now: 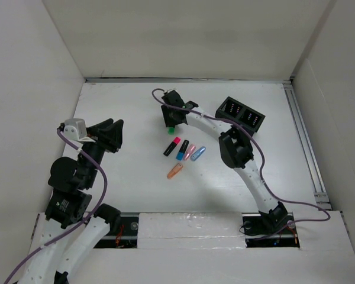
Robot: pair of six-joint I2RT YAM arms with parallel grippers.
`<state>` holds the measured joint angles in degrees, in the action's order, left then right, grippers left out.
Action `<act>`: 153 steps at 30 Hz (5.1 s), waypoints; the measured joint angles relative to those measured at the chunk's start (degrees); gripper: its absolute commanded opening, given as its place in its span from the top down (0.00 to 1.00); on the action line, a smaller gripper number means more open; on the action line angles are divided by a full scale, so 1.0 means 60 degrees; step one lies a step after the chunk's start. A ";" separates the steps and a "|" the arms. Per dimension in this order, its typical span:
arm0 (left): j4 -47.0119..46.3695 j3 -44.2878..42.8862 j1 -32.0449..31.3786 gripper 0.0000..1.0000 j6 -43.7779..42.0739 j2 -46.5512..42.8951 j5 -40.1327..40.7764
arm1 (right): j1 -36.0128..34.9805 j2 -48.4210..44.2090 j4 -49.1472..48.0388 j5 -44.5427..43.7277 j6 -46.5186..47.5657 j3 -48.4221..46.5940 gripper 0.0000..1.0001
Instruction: Organize the desk
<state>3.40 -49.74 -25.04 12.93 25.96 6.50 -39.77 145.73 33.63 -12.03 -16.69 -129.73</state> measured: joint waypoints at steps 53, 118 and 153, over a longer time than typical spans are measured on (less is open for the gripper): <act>-0.0091 0.0047 0.0000 0.64 0.0000 0.0157 -0.0076 | 0.1129 -0.4357 -0.2437 0.0907 0.0798 0.4207 1.00; -0.0095 0.0106 0.0000 0.65 -0.0015 0.0776 -0.0044 | -0.0634 -0.6710 -0.6390 0.1421 0.0280 1.0593 0.24; -0.0095 0.0106 0.0000 0.65 -0.0011 0.0688 -0.0087 | -0.1275 -0.3712 -0.4575 0.0874 0.0550 0.7198 0.43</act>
<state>2.83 -49.10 -25.04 12.86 30.09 5.98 -47.42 123.46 6.17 -6.79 -13.39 -86.54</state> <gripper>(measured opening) 0.356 0.630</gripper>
